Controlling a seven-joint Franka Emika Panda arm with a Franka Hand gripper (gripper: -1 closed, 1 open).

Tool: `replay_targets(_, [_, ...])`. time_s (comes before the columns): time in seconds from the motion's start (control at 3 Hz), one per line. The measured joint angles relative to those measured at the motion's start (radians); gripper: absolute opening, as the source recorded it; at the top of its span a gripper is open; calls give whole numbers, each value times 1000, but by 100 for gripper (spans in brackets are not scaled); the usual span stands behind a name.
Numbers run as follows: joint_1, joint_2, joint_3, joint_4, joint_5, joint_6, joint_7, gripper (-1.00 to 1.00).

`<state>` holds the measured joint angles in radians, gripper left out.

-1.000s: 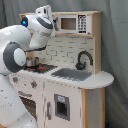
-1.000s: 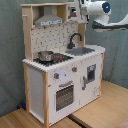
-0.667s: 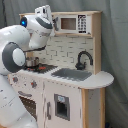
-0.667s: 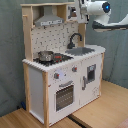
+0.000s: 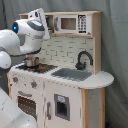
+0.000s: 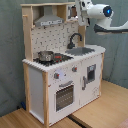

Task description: Play with the kitchen

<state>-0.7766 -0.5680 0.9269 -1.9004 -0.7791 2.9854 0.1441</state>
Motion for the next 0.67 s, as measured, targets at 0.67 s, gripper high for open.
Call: replay_targets(0.67, [7, -194, -21, -104, 0, 0, 7, 100])
